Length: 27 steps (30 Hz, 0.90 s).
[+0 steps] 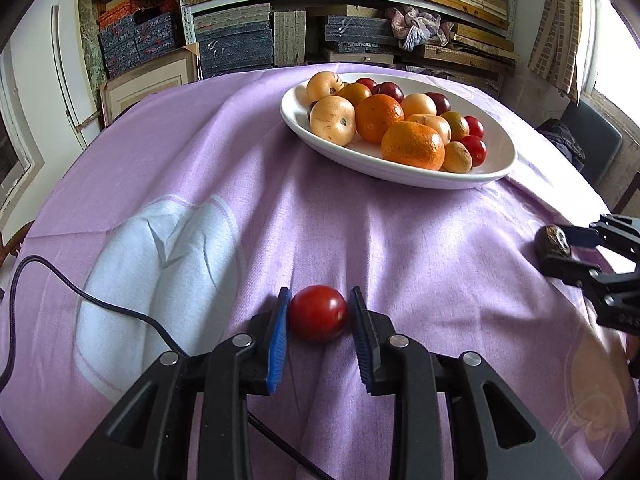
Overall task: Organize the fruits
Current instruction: 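Carry the tomato and brown fruit onto the white plate and open both grippers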
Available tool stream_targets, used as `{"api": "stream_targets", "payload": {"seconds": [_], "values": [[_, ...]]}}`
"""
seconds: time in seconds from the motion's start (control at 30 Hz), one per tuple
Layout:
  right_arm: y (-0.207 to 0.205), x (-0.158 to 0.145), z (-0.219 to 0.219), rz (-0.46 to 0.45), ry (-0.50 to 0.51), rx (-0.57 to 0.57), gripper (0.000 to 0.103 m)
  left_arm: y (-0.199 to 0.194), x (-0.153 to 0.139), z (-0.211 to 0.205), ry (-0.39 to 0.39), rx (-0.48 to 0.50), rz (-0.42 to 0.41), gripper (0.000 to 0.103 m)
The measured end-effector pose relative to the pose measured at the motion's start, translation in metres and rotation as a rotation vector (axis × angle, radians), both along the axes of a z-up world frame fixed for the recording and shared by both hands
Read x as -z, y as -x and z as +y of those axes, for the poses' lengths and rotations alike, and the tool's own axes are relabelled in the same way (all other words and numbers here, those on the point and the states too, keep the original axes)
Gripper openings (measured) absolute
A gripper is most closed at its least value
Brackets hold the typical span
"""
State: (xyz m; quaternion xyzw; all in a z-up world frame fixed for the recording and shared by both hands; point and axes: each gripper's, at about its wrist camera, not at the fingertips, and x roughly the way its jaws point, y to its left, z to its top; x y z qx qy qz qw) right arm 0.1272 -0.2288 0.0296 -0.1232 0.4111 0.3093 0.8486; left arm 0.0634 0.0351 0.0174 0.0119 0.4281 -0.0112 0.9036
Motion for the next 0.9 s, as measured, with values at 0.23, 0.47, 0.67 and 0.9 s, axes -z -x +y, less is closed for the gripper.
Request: {"api": "stream_targets", "payload": {"seconds": [0.23, 0.47, 0.67, 0.9], "values": [[0.013, 0.0, -0.002, 0.011, -0.016, -0.009, 0.043, 0.002, 0.0, 0.006, 0.046, -0.001, -0.009, 0.026], [0.015, 0.0, -0.005, 0.022, -0.03, -0.004, 0.043, 0.009, -0.003, 0.002, 0.031, 0.003, -0.029, 0.026], [0.027, -0.001, -0.007, 0.051, -0.067, -0.021, 0.043, 0.022, -0.016, -0.011, 0.017, 0.03, -0.061, 0.026], [0.047, -0.075, -0.013, -0.085, -0.16, -0.013, 0.043, 0.027, -0.087, -0.025, 0.002, 0.055, -0.17, 0.026]]}}
